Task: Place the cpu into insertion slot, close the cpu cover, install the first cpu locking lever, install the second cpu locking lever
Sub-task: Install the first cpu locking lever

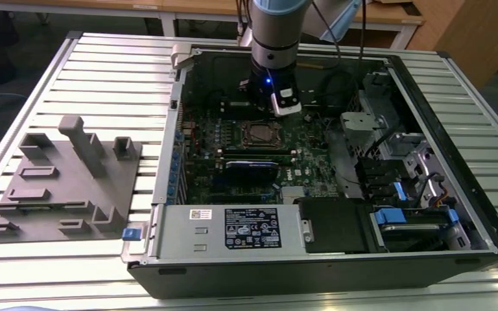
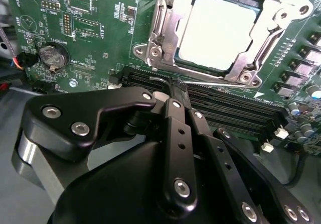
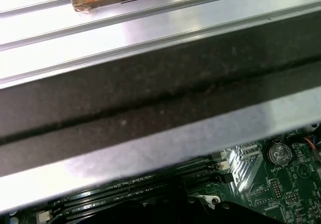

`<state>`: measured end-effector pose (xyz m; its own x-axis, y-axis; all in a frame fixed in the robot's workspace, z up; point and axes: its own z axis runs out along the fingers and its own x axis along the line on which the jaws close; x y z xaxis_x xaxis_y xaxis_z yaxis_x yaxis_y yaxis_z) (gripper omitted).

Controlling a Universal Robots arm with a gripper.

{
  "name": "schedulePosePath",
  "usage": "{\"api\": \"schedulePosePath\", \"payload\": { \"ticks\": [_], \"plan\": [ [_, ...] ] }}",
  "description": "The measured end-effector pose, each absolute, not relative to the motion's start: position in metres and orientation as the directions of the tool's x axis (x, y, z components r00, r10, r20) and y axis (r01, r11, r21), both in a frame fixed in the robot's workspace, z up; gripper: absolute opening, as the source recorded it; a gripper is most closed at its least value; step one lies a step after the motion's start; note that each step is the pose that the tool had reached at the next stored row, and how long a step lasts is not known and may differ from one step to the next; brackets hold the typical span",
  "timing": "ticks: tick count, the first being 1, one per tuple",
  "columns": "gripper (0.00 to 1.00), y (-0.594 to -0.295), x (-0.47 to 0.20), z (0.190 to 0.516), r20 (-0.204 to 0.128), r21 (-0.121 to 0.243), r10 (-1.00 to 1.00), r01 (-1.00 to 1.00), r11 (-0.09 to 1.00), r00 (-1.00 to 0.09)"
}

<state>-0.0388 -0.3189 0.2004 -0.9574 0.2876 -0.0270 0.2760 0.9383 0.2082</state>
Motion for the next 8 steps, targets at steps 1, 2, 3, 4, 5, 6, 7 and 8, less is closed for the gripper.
{"api": "schedulePosePath", "payload": {
  "ticks": [1,2,3,4,5,6,7,8],
  "plan": [
    [0.11,-0.3188,-0.0391,0.2002,-0.028,0.209,0.289,0.277,0.938,-0.957],
    [0.11,-0.3188,-0.0393,0.2001,-0.029,0.209,0.291,0.279,0.937,-0.956],
    [0.11,-0.3188,-0.0396,0.2001,-0.03,0.209,0.292,0.28,0.937,-0.956],
    [0.11,-0.3188,-0.0399,0.1999,-0.031,0.21,0.294,0.281,0.937,-0.955],
    [0.11,-0.3187,-0.0403,0.1999,-0.032,0.21,0.295,0.282,0.936,-0.955],
    [0.11,-0.3186,-0.0405,0.1998,-0.033,0.21,0.297,0.283,0.936,-0.954],
    [0.11,-0.3185,-0.0407,0.1997,-0.034,0.21,0.298,0.285,0.935,-0.954],
    [0.11,-0.3183,-0.0406,0.1996,-0.035,0.211,0.301,0.287,0.934,-0.953]
  ]
}}
